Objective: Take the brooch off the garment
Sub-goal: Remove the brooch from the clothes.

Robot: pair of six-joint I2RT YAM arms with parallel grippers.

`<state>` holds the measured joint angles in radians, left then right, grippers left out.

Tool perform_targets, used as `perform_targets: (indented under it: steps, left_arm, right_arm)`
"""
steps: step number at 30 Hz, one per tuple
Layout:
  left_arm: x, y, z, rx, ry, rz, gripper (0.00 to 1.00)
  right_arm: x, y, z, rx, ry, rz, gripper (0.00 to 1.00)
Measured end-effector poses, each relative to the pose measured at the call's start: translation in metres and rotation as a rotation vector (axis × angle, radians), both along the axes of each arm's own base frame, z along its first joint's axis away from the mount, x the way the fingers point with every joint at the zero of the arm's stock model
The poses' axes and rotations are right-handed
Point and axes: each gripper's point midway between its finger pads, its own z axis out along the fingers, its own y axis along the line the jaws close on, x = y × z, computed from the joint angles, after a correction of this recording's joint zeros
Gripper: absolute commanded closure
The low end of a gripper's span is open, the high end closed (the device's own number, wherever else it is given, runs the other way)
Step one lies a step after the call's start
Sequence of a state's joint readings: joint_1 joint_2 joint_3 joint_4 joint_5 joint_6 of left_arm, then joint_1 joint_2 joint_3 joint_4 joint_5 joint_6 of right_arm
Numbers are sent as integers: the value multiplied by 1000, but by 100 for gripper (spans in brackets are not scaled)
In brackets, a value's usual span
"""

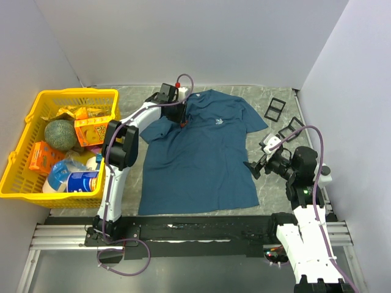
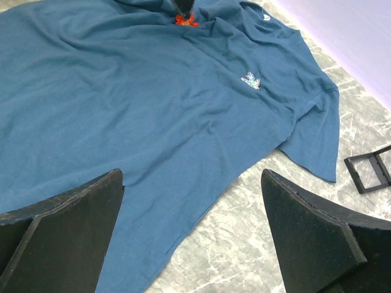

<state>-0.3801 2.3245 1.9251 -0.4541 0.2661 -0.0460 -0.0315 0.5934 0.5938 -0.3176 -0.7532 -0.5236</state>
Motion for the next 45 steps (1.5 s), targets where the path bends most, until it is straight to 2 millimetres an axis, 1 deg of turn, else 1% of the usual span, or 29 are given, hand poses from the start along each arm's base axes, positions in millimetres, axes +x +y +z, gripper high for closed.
perform_targets:
  steps: [3, 8, 12, 17, 23, 26, 27, 29, 30, 31, 37, 45]
  left_arm:
    - [2, -2, 5, -12, -7, -6, 70]
    - [2, -1, 5, -33, 4, -14, 71]
    - [4, 0, 5, -46, 9, -17, 74]
    - [2, -2, 4, -52, 15, -25, 71]
    - [2, -2, -4, -48, 28, -25, 72]
    - [1, -1, -12, -43, 42, -24, 75]
    - [2, -2, -14, -43, 45, -24, 83]
    - [3, -3, -14, -53, 49, -21, 89]
    - [3, -4, -13, -62, 51, -21, 95]
    - [4, -5, -10, -70, 48, -23, 99]
    - [3, -12, -3, -104, 46, -44, 99]
    - [-3, -18, 2, -174, 76, -76, 99]
  right_arm:
    - [0, 0, -1, -1, 1, 0, 0]
    - [0, 0, -5, -1, 13, 1, 0]
    - [0, 0, -6, -1, 15, 1, 0]
    - [0, 0, -6, -1, 15, 1, 0]
    - [0, 0, -6, -1, 15, 1, 0]
    - [0, 0, -6, -2, 15, 1, 0]
    - [0, 0, -6, -2, 15, 1, 0]
    - [0, 0, -6, -3, 15, 1, 0]
    - [0, 0, -6, -4, 14, 1, 0]
    - [0, 0, -6, -4, 13, 2, 0]
    - [0, 0, -6, -5, 13, 2, 0]
    - [0, 0, -7, -6, 15, 4, 0]
